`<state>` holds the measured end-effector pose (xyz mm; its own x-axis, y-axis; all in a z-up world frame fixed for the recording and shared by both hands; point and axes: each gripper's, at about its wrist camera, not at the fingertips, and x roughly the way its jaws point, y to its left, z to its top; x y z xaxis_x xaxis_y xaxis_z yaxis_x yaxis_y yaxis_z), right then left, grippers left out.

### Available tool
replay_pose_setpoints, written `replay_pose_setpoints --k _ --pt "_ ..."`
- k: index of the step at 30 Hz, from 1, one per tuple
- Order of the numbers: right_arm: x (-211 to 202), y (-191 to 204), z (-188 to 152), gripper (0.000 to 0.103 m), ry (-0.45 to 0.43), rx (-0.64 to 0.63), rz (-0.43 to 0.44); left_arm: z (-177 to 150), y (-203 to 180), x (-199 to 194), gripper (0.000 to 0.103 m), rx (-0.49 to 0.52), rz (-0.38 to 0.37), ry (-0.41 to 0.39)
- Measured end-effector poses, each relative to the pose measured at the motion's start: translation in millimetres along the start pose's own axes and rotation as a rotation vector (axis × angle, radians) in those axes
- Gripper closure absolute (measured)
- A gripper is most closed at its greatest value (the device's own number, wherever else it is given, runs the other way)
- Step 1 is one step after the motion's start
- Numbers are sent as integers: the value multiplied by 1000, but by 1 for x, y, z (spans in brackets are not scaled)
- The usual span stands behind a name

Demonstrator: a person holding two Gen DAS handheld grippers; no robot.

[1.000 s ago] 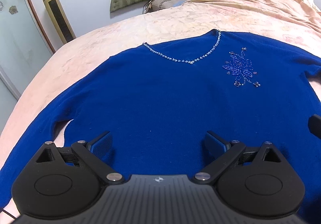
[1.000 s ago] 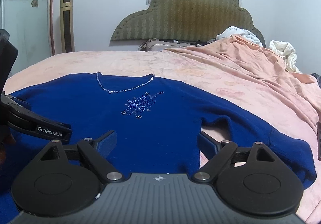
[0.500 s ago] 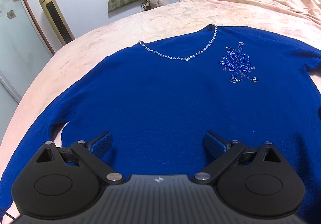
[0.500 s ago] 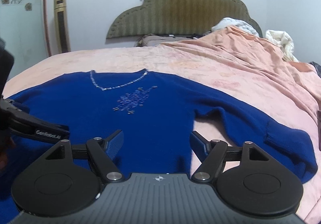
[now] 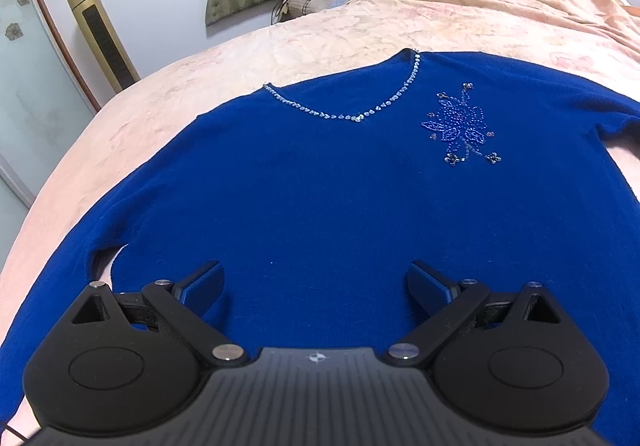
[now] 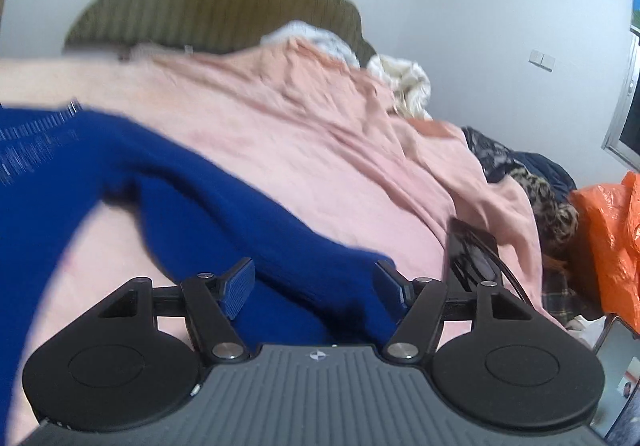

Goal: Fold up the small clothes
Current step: 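Grasp the sweater sleeve cuff with the right gripper and lift it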

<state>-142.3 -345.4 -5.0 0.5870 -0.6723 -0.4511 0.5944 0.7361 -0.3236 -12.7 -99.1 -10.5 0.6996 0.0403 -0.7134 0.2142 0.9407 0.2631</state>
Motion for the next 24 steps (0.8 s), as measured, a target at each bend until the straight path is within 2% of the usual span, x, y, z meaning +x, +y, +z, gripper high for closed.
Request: replay_pose_setpoints --k 4,7,9,10,12,15,19,24 --pt "24 5 -6 38 36 -81 -7 0 -3 -1 4 22 4 -5" --pt "23 20 -4 42 20 -181 -15 1 -2 -1 4 27 15 -11" --pt "24 18 -2 71 21 -169 0 1 -1 0 4 26 15 -6" --pt "25 12 -1 97 21 -123 6 1 0 0 4 26 16 -5" --pt "26 -9 2 100 16 -3 23 1 2 1 4 28 20 -6" --pt "16 -57 7 100 -32 244 74 2 6 3 4 18 26 0" --pt "-2 -119 5 99 -115 478 23 3 13 7 4 1 23 9" --pt "-10 -175 -12 98 -149 679 -38 4 21 9 4 -22 32 8"
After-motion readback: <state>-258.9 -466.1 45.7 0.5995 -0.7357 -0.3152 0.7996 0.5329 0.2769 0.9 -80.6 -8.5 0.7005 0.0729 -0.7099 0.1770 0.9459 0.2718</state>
